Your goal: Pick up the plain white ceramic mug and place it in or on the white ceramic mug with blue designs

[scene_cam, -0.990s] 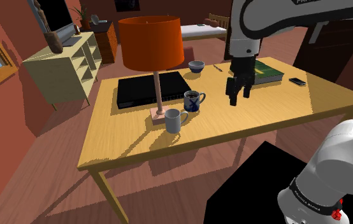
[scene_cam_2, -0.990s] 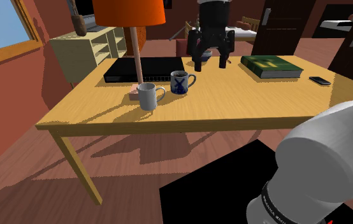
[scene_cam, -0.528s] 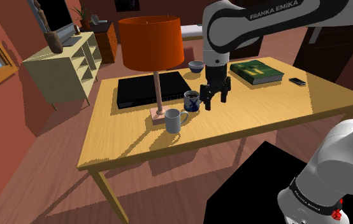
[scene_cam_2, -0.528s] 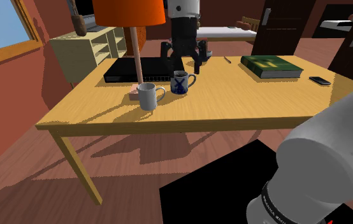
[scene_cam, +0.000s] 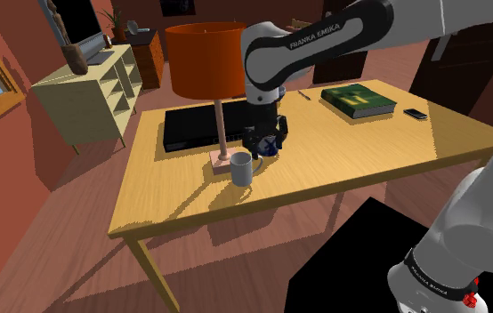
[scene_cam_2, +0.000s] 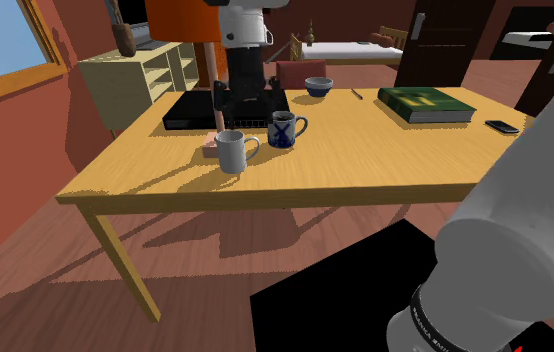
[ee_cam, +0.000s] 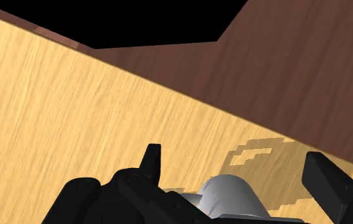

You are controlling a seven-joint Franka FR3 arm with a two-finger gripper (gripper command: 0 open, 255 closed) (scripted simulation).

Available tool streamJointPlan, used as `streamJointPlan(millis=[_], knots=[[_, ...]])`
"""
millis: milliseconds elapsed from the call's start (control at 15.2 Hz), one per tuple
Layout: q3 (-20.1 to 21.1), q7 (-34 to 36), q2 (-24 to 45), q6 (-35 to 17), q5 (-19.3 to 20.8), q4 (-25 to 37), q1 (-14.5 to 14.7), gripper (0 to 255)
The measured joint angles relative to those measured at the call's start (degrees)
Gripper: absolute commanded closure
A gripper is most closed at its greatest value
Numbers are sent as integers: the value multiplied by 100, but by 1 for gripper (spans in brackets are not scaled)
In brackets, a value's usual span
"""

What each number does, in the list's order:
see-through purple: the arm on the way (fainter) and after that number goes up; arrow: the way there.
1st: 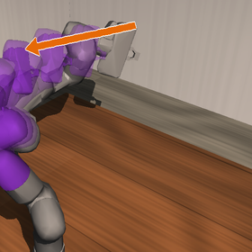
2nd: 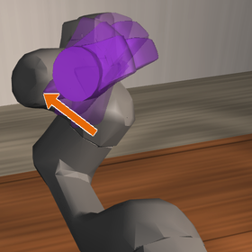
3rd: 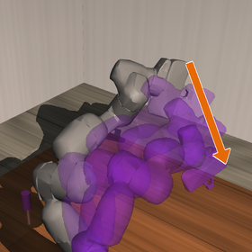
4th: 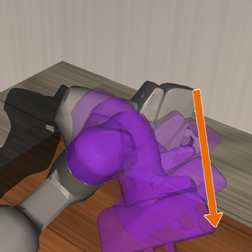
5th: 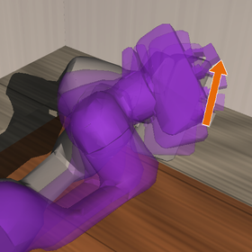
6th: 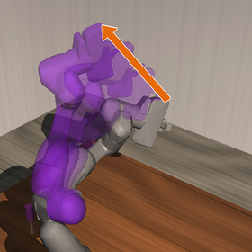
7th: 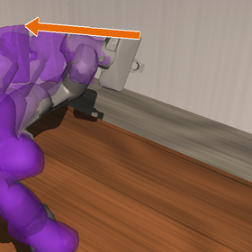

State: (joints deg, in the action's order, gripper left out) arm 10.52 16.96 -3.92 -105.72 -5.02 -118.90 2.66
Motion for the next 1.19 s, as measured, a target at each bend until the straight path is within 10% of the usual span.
streamJointPlan(millis=[726,1188], knots=[[116,1134,2461,-93,574,2334,356,0],[103,1195,2656,-526,618,2090,388,0]])
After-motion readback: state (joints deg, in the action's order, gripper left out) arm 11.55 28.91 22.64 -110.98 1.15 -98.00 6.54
